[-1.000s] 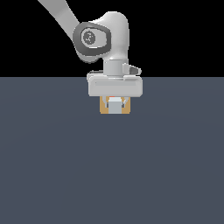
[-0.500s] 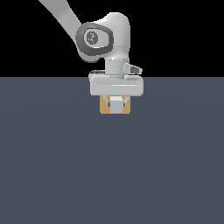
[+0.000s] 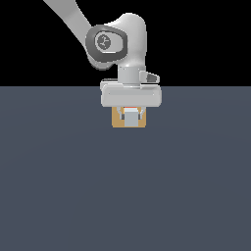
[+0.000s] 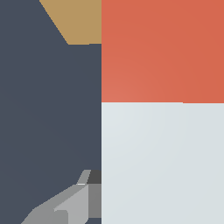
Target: Insert the peg into the horizontal hole in a box.
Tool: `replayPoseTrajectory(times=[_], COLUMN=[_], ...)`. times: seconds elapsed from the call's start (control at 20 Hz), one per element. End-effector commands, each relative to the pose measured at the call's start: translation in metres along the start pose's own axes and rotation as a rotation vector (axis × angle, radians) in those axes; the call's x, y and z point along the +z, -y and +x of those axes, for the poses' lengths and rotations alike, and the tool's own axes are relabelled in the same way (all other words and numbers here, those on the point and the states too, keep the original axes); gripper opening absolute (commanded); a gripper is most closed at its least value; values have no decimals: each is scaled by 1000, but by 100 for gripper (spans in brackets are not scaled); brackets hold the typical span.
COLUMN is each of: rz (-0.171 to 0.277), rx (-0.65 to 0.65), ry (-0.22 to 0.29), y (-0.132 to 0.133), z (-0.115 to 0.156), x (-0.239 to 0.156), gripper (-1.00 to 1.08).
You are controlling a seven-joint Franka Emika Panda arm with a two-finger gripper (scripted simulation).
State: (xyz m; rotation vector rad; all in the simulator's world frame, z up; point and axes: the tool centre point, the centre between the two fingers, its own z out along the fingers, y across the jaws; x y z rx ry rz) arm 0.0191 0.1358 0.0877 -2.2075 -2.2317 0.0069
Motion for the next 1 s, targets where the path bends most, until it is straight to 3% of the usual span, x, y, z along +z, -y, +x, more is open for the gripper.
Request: replayPoseTrajectory(times=[0.0, 0.6, 0.95], rz=[-4, -8, -8], rx=[-1, -1, -1], ry=[-1, -2, -2], y=[-1, -1, -2], z=[6, 83, 90], x=[-2, -4, -4], gripper=[-100, -100, -100])
